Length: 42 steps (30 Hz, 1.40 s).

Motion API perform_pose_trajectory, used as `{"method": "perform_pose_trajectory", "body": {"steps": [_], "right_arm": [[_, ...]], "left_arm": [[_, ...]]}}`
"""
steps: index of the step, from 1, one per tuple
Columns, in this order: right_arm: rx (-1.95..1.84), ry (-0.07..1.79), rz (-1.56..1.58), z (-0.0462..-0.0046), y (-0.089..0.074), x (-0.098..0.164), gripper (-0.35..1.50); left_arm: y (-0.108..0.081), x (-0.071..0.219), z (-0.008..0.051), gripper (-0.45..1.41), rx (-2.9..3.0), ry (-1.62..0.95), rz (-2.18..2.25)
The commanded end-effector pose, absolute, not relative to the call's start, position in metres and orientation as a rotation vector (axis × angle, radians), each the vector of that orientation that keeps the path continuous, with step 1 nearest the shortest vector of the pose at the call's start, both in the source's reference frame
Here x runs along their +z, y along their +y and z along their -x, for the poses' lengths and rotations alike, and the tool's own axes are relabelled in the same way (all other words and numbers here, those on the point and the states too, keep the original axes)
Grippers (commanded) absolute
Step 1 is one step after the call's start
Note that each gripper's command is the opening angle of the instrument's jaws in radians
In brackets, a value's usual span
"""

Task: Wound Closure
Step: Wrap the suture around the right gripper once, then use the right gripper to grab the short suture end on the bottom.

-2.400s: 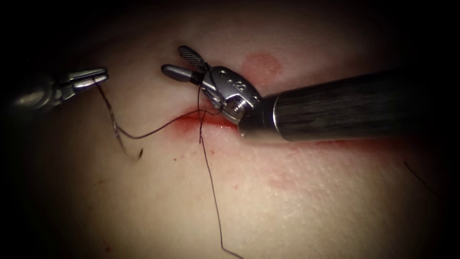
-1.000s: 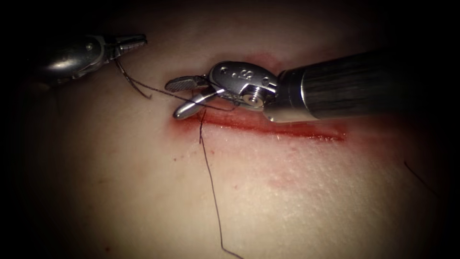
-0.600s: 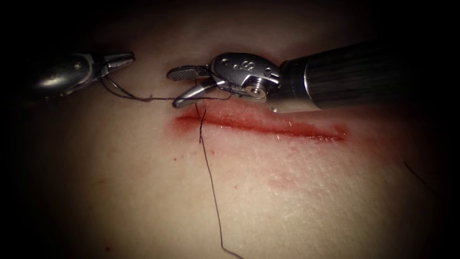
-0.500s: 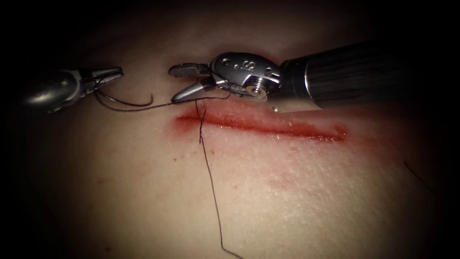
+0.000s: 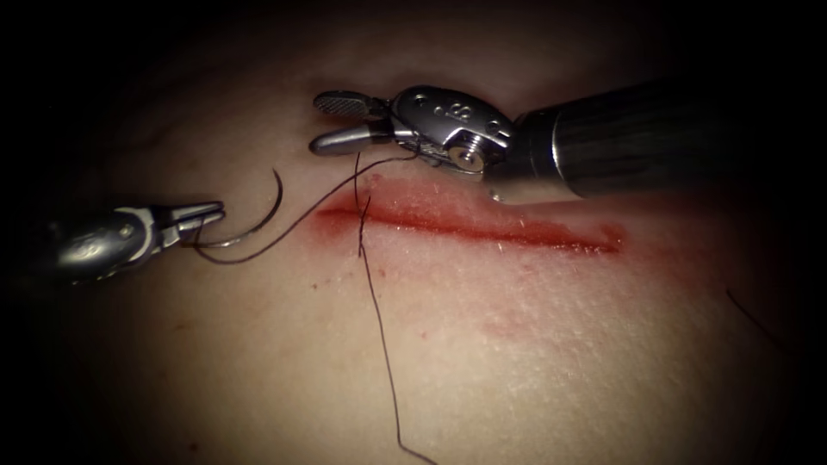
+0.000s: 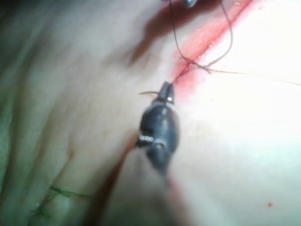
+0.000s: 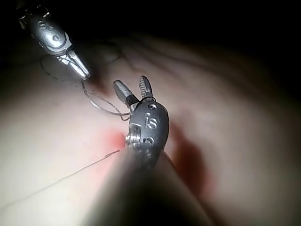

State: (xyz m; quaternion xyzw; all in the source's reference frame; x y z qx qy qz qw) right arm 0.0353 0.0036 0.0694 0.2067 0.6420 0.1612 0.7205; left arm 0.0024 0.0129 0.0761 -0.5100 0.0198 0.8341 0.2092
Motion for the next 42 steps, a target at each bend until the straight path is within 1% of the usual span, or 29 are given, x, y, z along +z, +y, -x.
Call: {"method": "perform_pose_trajectory", "body": {"steps": [1,12,25,27,32,38,42], "right_arm": [[0.336,1.438,-0.503,-0.0358,0.003,0.069,0.44],[0.188,1.516,-0.755,-0.0362,0.0,0.067,0.49],[-0.049,1.417,-0.887,-0.0359,-0.002,0.066,0.47],[-0.07,1.417,-0.905,-0.0359,-0.002,0.066,0.51],[-0.132,1.418,-0.945,-0.0359,-0.003,0.066,0.52],[-0.198,1.342,-0.992,-0.0357,-0.005,0.065,0.47],[-0.263,1.252,-0.982,-0.0349,-0.006,0.066,0.46]], "left_arm": [[0.013,0.078,-0.002,-0.35,2.318,0.052,1.416],[0.017,0.083,-0.0021,-0.35,2.333,0.063,1.363],[0.021,0.085,-0.0006,-0.35,2.338,0.06,1.329],[0.022,0.085,-0.0007,-0.35,2.343,0.063,1.326],[0.023,0.086,-0.0008,-0.35,2.352,0.072,1.317],[0.024,0.085,-0.0008,-0.35,2.369,0.085,1.308],[0.024,0.085,-0.0008,-0.35,2.374,0.091,1.304]]}}
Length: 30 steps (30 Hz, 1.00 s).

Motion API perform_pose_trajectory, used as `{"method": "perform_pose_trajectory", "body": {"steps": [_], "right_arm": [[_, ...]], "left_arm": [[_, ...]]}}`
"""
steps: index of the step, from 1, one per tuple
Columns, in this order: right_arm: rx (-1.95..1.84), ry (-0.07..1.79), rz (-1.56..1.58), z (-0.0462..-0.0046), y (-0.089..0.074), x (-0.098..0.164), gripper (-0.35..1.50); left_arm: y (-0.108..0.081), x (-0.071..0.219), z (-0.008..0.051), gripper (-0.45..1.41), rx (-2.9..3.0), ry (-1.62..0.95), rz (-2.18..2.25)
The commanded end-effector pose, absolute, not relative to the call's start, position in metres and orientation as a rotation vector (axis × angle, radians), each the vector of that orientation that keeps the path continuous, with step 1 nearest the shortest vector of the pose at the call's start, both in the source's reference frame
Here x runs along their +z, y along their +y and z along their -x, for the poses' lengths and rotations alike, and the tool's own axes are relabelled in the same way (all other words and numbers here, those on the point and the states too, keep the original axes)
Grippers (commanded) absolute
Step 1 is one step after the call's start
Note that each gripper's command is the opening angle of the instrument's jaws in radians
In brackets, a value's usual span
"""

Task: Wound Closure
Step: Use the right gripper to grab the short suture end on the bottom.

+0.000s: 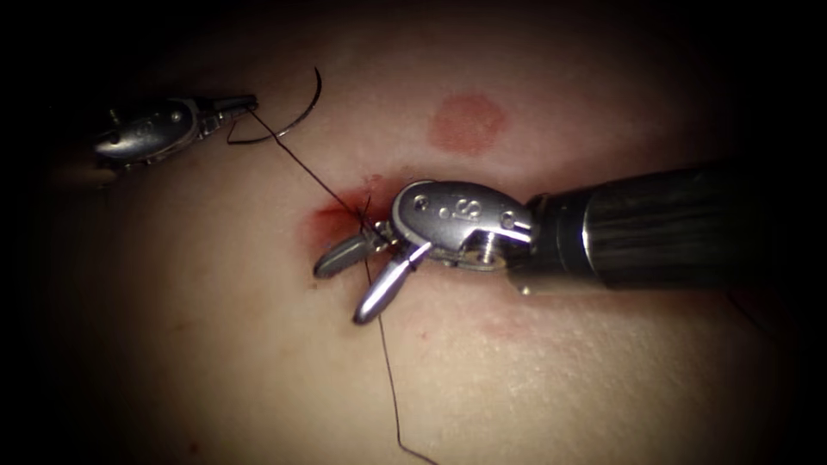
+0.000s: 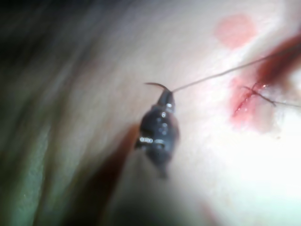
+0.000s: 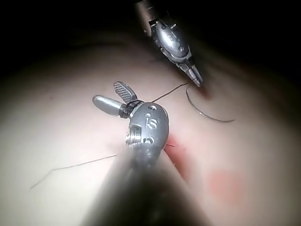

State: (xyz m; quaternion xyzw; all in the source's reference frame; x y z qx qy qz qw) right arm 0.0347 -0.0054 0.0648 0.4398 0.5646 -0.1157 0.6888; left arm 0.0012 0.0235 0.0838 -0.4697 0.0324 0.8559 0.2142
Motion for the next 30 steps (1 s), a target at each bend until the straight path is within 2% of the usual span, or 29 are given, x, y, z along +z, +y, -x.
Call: {"method": "perform_pose_trajectory", "body": {"steps": [1,8,13,17,20,24,28,30], "right_arm": [[-0.279,1.223,-0.977,-0.0348,-0.0059,0.0657,0.46],[-0.445,1.156,-0.887,-0.0349,-0.0059,0.0673,0.52],[-0.525,1.136,-0.843,-0.0355,-0.0062,0.0682,0.71],[-0.563,1.128,-0.818,-0.0363,-0.0071,0.0688,0.96],[-0.605,1.118,-0.795,-0.0368,-0.008,0.0694,1.03],[-0.677,1.1,-0.777,-0.037,-0.0089,0.07,0.99],[-0.735,1.073,-0.799,-0.0364,-0.0095,0.0704,0.66],[-0.767,1.067,-0.799,-0.0362,-0.0096,0.0708,0.62]], "left_arm": [[0.0233,0.0843,-0.0008,-0.35,2.374,0.092,1.301],[0.0214,0.0825,-0.0001,-0.35,2.38,0.102,1.298],[0.0203,0.0813,0.0004,-0.35,2.381,0.097,1.313],[0.0198,0.0808,0.0006,-0.35,2.385,0.095,1.323],[0.0196,0.0807,0.0005,-0.35,2.386,0.095,1.323],[0.0196,0.0807,0.0003,-0.35,2.386,0.094,1.325],[0.0196,0.0807,0.0002,-0.35,2.387,0.094,1.325],[0.0196,0.0807,0.0001,-0.35,2.387,0.093,1.326]]}}
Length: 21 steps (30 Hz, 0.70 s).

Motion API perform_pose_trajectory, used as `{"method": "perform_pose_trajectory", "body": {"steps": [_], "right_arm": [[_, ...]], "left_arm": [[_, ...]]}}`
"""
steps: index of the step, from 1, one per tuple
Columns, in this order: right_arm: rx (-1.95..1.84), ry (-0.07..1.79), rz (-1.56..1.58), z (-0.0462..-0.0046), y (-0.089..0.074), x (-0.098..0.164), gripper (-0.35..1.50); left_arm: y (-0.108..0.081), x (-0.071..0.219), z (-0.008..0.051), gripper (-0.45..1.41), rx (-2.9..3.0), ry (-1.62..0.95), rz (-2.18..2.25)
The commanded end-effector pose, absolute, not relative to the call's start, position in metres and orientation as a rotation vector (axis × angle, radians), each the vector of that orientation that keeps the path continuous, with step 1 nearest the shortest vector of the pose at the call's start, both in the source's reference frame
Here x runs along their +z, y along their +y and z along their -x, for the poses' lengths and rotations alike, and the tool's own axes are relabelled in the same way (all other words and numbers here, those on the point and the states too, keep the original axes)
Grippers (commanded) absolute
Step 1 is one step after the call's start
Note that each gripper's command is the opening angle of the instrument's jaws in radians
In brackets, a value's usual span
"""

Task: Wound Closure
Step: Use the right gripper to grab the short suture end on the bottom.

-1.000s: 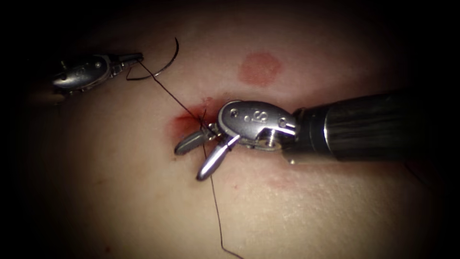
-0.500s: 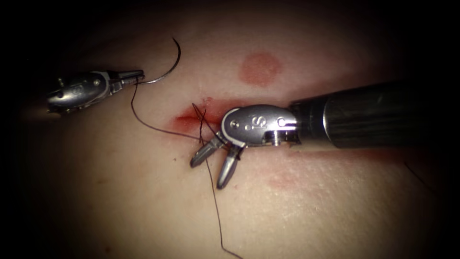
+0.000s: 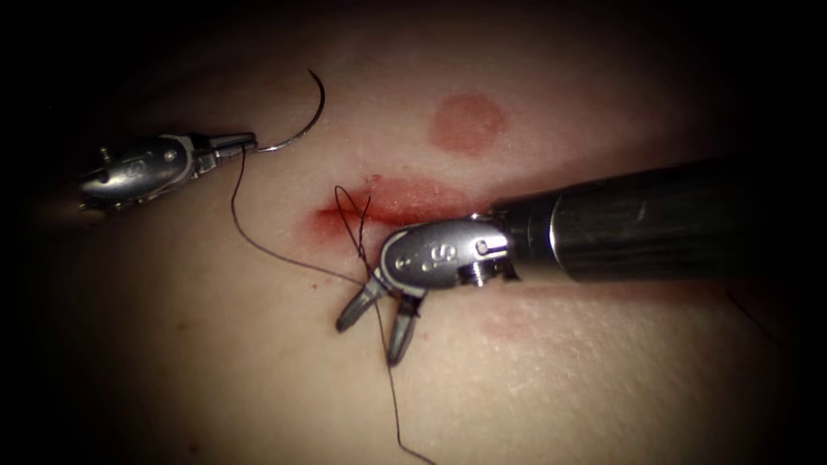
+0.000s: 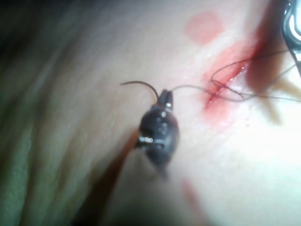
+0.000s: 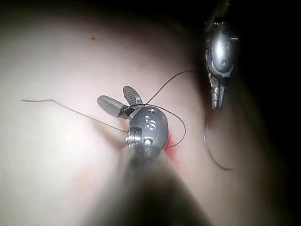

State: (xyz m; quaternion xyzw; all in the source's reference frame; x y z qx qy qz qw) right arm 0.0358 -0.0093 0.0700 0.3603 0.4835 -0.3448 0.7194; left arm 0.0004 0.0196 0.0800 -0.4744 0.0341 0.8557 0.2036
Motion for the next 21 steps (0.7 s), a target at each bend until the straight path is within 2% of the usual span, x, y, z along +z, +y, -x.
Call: {"method": "perform_pose_trajectory", "body": {"steps": [1,4,11,21], "right_arm": [[-0.777,1.06,-0.799,-0.0362,-0.0096,0.071,0.64],[-0.797,1.029,-0.793,-0.0363,-0.01,0.0717,0.71],[-0.834,0.958,-0.769,-0.0367,-0.0117,0.074,0.71],[-0.88,0.88,-0.746,-0.0365,-0.0135,0.076,0.56]], "left_arm": [[0.0196,0.0807,0.0,-0.35,2.387,0.093,1.326],[0.0195,0.0807,-0.0002,-0.35,2.388,0.092,1.328],[0.0193,0.0807,-0.0006,-0.35,2.39,0.091,1.331],[0.0192,0.0805,-0.001,-0.35,2.391,0.09,1.332]]}}
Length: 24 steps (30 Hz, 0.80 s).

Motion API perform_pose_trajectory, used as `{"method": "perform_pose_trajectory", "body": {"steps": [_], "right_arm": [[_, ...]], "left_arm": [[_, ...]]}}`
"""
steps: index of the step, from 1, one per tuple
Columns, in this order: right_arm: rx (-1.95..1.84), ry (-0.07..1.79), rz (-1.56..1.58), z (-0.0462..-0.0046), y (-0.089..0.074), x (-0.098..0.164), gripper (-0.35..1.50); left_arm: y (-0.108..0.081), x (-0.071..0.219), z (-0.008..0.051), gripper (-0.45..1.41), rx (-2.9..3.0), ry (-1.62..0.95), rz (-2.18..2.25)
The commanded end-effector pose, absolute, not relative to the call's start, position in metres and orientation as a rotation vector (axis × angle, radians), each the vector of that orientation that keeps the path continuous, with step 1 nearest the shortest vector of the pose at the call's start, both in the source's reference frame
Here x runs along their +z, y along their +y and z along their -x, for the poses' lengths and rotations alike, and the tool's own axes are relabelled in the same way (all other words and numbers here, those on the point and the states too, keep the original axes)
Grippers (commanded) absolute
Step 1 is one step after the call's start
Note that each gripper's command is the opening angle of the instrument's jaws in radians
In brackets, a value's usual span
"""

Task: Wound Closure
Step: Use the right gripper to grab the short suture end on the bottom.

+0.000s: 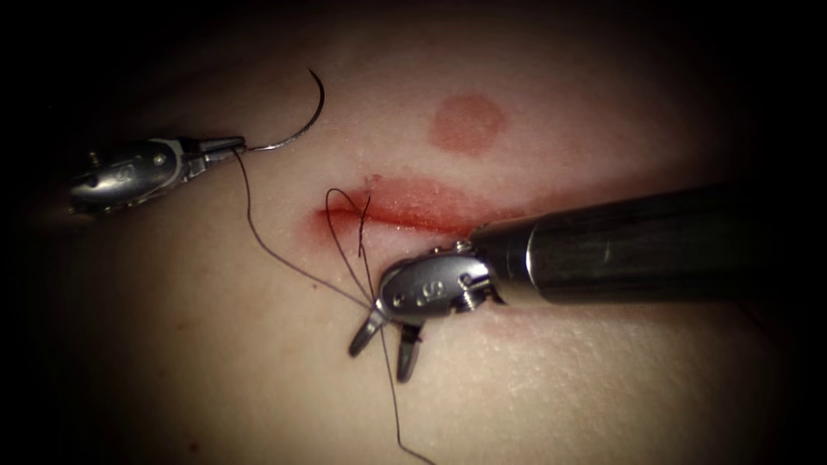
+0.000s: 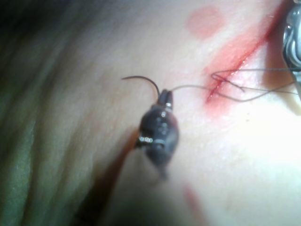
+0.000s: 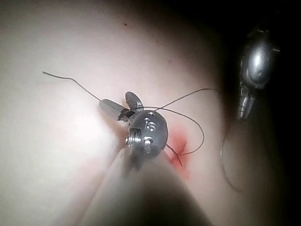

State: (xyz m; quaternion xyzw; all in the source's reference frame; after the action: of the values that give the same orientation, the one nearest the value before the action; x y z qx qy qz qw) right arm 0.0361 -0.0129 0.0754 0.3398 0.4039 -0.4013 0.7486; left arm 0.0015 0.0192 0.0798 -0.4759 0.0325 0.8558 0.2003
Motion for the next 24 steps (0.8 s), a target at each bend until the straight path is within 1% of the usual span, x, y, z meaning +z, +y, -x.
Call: {"method": "perform_pose_trajectory", "body": {"steps": [1,4,12,16,17,21,24], "right_arm": [[-0.885,0.871,-0.744,-0.0364,-0.0136,0.0762,0.54],[-0.894,0.856,-0.741,-0.0363,-0.0141,0.0766,0.51],[-0.896,0.853,-0.688,-0.0366,-0.0153,0.078,0.51],[-0.889,0.848,-0.661,-0.0367,-0.0153,0.0786,0.47],[-0.887,0.848,-0.655,-0.0367,-0.0153,0.0787,0.41],[-0.89,0.846,-0.652,-0.0366,-0.0156,0.0791,0.37],[-0.893,0.842,-0.646,-0.0365,-0.0159,0.0795,0.1]], "left_arm": [[0.0192,0.0805,-0.0011,-0.35,2.392,0.089,1.333],[0.0192,0.0805,-0.0012,-0.35,2.392,0.088,1.334],[0.0194,0.0804,-0.0015,-0.35,2.392,0.083,1.336],[0.0197,0.0803,-0.0016,-0.35,2.391,0.078,1.336],[0.0197,0.0802,-0.0016,-0.35,2.389,0.081,1.338],[0.0195,0.0801,-0.0017,-0.35,2.389,0.081,1.337],[0.0193,0.0799,-0.0018,-0.35,2.39,0.082,1.337]]}}
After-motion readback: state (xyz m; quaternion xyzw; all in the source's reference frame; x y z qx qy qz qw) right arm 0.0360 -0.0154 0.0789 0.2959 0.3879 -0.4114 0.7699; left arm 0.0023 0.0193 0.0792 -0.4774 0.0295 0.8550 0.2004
